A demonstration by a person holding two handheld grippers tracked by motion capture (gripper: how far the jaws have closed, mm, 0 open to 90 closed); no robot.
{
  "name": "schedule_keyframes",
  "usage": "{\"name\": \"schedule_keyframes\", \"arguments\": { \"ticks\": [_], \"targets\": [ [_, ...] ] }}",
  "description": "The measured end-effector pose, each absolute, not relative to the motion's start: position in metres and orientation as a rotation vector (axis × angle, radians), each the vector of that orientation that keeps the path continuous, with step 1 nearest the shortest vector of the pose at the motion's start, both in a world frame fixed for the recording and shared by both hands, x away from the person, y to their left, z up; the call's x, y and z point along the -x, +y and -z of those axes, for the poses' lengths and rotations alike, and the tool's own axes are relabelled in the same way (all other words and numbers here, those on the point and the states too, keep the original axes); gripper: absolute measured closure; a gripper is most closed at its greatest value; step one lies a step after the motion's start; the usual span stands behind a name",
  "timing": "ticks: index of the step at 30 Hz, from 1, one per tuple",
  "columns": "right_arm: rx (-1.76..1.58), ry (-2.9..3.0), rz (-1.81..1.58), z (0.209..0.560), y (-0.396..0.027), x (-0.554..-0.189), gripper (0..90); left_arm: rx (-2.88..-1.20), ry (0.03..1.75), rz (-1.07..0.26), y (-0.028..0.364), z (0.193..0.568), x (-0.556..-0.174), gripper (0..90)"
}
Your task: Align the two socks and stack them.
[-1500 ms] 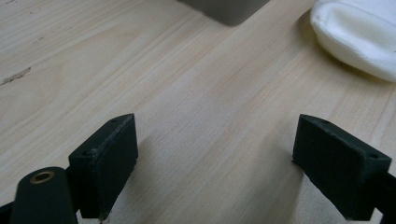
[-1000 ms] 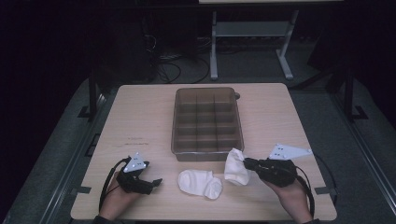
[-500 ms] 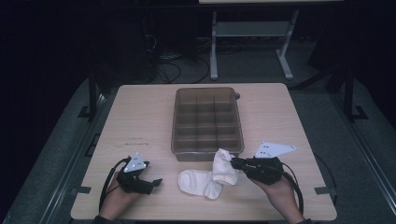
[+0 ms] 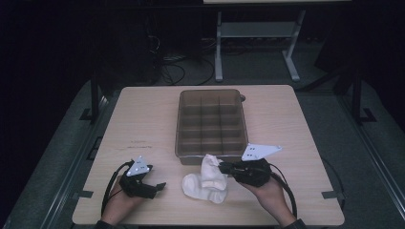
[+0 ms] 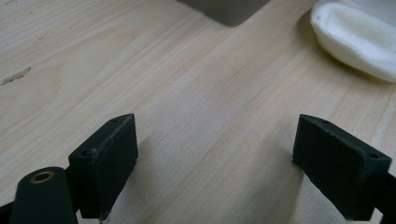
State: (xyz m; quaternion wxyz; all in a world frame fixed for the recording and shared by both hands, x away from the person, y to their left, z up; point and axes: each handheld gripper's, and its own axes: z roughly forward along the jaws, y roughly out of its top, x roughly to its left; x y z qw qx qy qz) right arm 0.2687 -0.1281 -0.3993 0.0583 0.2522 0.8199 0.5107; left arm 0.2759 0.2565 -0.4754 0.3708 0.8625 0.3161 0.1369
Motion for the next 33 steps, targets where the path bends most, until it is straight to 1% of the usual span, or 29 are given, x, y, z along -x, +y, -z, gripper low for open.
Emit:
{"name": "schedule_keyframes", "arguments": {
  "ticks": [12, 25, 33],
  "targets": [
    [-0.719, 2.535, -1.571, 0.409, -0.099, -0.271, 83.7, -2.215, 0.809, -0.351, 0.256, 0.475, -0.276, 13.6],
    [-0.686, 2.618, -1.552, 0.432, -0.073, -0.268, 83.4, -2.211, 0.813, -0.350, 0.256, 0.475, -0.276, 13.6],
    [-0.677, 2.654, -1.471, 0.447, -0.067, -0.268, 82.7, -2.213, 0.813, -0.350, 0.256, 0.475, -0.276, 13.6]
  ]
}}
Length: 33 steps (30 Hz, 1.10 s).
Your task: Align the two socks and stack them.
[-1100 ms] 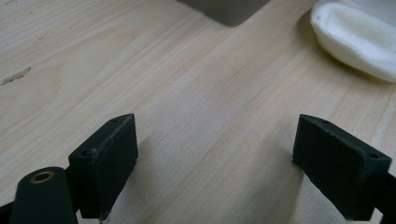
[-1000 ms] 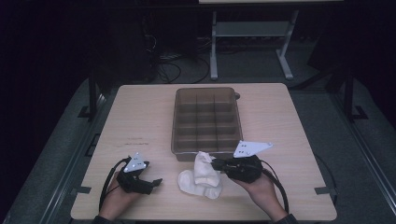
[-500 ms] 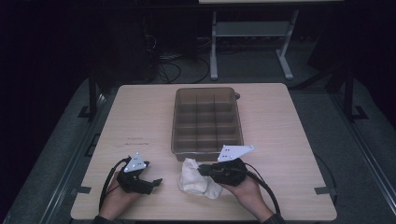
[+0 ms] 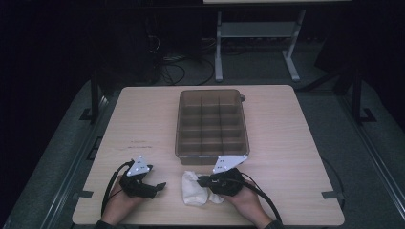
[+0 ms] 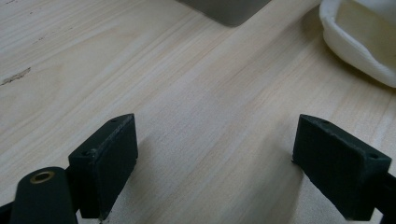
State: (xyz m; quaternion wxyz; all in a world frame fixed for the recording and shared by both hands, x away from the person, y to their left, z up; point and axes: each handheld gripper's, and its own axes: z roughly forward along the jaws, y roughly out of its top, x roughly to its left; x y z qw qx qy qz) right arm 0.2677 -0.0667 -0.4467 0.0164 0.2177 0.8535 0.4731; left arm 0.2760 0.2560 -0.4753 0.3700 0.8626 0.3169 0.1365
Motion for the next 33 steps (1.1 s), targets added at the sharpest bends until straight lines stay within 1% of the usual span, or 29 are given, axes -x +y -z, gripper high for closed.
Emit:
{"name": "schedule_keyframes", "arguments": {
  "ticks": [5, 8, 13, 15, 17, 21, 27, 30, 33],
  "targets": [
    [-0.670, 2.677, -1.426, 0.454, -0.063, -0.267, 81.9, -2.213, 0.815, -0.352, 0.256, 0.475, -0.276, 13.6],
    [-0.664, 2.698, -1.396, 0.458, -0.061, -0.266, 79.8, -2.212, 0.817, -0.352, 0.256, 0.475, -0.276, 13.6],
    [-0.677, 2.731, -1.356, 0.464, -0.059, -0.266, 71.3, -2.212, 0.818, -0.352, 0.256, 0.475, -0.276, 13.6],
    [-0.684, 2.734, -1.361, 0.463, -0.059, -0.266, 66.4, -2.211, 0.820, -0.353, 0.255, 0.475, -0.276, 13.6],
    [-0.687, 2.719, -1.386, 0.459, -0.062, -0.266, 64.0, -2.217, 0.825, -0.350, 0.255, 0.474, -0.275, 14.3],
    [-0.719, 2.670, -1.437, 0.448, -0.073, -0.267, 64.4, -2.230, 0.825, -0.339, 0.252, 0.470, -0.273, 19.9],
    [-0.759, 2.625, -1.433, 0.443, -0.083, -0.279, 70.6, -2.220, 0.782, -0.292, 0.244, 0.462, -0.263, 26.7],
    [-0.773, 2.626, -1.428, 0.445, -0.084, -0.285, 71.3, -2.217, 0.740, -0.248, 0.237, 0.460, -0.255, 29.1],
    [-0.779, 2.634, -1.420, 0.447, -0.081, -0.290, 71.0, -2.219, 0.702, -0.222, 0.230, 0.459, -0.246, 29.6]
  ]
}}
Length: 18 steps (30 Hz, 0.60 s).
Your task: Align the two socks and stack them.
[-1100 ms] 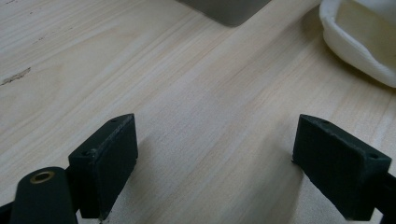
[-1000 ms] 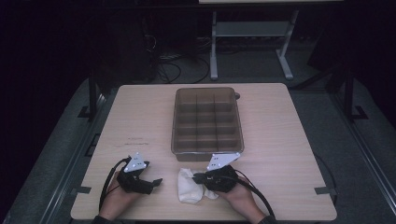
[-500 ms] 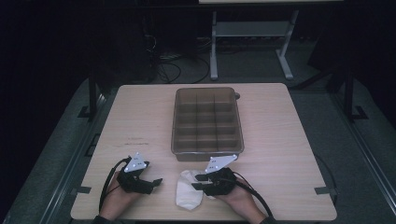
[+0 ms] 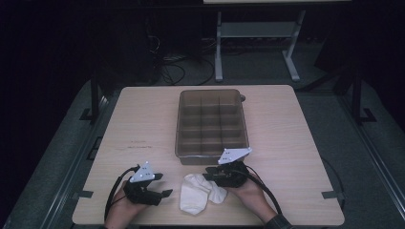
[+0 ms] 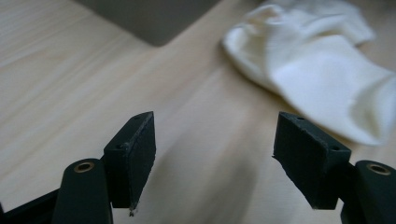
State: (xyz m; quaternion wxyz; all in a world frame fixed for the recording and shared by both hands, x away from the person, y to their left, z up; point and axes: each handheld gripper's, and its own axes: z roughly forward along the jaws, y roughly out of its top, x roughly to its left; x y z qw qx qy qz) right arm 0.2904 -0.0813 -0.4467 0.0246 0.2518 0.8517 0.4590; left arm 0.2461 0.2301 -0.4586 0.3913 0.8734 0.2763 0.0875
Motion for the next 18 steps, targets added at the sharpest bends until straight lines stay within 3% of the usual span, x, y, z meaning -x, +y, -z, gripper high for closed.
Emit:
{"name": "schedule_keyframes", "arguments": {
  "ticks": [9, 18],
  "targets": [
    [-0.775, 2.672, -1.393, 0.457, -0.068, -0.298, 68.4, -2.208, 0.626, -0.108, 0.208, 0.460, -0.227, 32.6],
    [-0.766, 2.705, -1.338, 0.467, -0.059, -0.301, 66.2, -2.257, 0.602, -0.081, 0.196, 0.464, -0.225, 37.6]
  ]
}}
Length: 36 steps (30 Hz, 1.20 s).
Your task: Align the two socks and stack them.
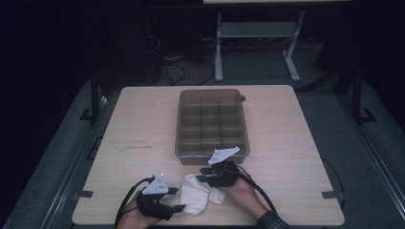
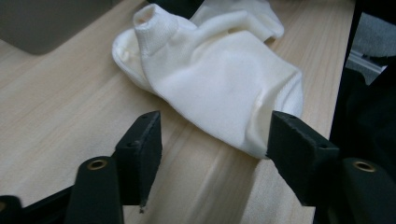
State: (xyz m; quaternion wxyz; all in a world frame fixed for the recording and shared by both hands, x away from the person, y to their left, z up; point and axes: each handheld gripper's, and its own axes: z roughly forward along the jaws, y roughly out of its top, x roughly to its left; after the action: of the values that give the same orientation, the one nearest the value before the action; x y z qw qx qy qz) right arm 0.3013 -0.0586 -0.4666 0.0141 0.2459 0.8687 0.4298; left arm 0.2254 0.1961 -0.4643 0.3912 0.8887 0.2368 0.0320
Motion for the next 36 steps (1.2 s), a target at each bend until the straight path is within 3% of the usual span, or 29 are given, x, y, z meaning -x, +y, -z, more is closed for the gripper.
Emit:
{"name": "schedule_keyframes", "arguments": {
  "ticks": [10, 18, 36],
  "targets": [
    [-0.713, 2.698, -1.260, 0.469, -0.057, -0.298, 83.3, -2.289, 0.588, -0.070, 0.192, 0.464, -0.227, 64.3],
    [-0.687, 2.666, -1.272, 0.463, -0.059, -0.295, 85.3, -2.292, 0.568, -0.060, 0.192, 0.458, -0.228, 88.0],
    [-0.730, 2.615, -1.337, 0.434, -0.084, -0.280, 88.1, -2.255, 0.568, -0.027, 0.201, 0.434, -0.247, 88.6]
  ]
}}
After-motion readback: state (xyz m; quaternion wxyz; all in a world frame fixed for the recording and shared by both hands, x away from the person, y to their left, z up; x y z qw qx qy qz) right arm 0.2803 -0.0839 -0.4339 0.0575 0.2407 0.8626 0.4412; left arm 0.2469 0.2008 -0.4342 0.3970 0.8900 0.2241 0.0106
